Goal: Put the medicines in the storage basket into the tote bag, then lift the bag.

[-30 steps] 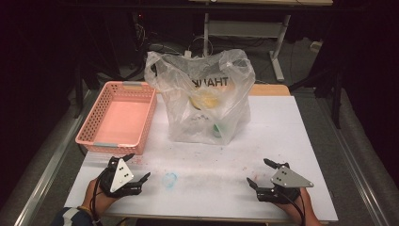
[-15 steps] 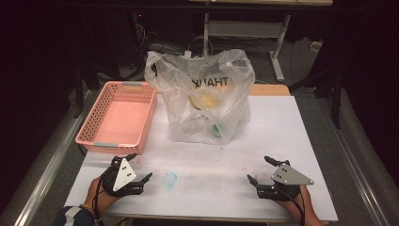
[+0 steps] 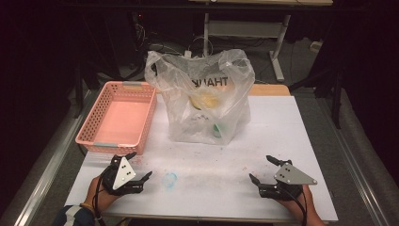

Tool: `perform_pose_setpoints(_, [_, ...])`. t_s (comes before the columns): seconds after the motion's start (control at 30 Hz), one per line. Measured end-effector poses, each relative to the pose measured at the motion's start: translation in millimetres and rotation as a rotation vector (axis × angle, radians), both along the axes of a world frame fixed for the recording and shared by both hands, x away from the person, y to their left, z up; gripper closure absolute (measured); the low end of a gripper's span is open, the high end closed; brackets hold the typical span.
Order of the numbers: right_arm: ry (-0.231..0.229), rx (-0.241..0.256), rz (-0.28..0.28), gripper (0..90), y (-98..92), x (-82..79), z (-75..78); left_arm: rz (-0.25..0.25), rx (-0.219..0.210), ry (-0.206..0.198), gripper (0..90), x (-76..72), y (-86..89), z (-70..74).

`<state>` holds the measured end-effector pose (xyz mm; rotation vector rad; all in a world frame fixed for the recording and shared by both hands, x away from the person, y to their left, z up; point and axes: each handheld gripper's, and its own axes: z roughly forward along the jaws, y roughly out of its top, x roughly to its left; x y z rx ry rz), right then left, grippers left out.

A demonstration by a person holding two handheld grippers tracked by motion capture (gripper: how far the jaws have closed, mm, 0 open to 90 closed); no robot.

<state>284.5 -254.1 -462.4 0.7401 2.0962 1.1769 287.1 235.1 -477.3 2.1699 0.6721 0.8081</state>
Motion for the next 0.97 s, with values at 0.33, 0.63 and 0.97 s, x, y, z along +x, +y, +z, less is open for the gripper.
perform_pose_setpoints(0.33, [0.018,-0.008,0.012,17.2,0.9,-2.4,-1.7,-0.015,0.004,-0.009,18.3,-5.2,-1.2,2.0])
perform_pose_setpoints(0.63, [0.009,0.000,0.013,17.6,2.3,-6.2,1.2,-0.007,-0.004,-0.028,18.3,-11.0,1.5,4.9])
perform_pose_setpoints(0.97, [0.025,-0.012,0.028,17.5,2.4,-2.9,-1.9,-0.015,0.010,-0.018,18.3,-6.8,-1.5,3.1])
